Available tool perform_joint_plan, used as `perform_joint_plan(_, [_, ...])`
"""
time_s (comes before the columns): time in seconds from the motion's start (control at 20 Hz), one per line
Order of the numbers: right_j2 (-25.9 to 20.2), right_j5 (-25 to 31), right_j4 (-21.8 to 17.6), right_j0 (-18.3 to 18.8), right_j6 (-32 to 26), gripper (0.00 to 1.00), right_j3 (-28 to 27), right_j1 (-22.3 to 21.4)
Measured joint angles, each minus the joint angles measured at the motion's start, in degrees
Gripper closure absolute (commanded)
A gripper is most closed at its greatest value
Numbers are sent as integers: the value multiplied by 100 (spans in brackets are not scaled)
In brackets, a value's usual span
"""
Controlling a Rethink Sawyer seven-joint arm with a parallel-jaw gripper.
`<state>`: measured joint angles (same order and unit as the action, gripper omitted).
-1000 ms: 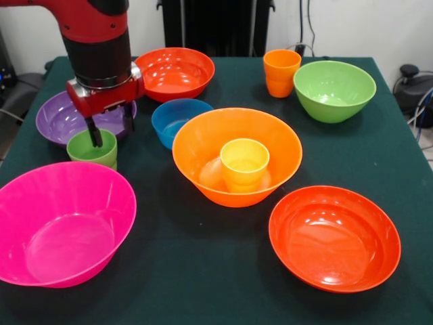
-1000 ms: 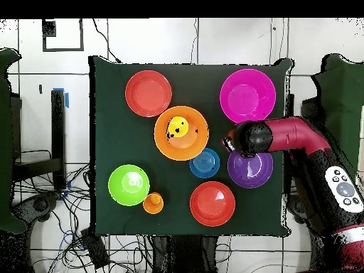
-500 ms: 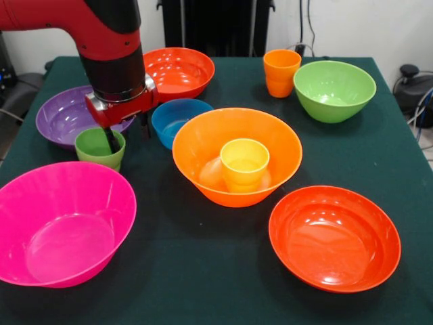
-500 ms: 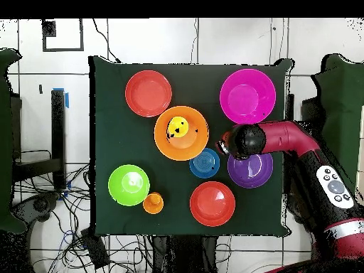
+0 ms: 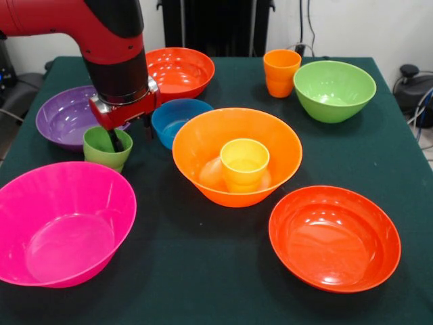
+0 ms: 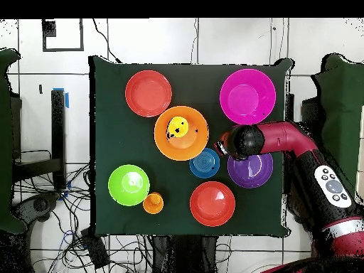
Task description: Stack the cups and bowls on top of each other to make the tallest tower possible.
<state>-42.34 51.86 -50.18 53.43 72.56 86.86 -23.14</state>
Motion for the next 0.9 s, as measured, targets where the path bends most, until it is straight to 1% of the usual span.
perform_joint_plan(0.5, [0, 0, -21, 0, 0, 0, 0, 0])
perform_joint_plan(0.55, [0, 0, -23, 0, 0, 100, 0, 0])
perform_joint_plan(0.9, [-25, 0, -21, 1, 0, 100, -70, -107])
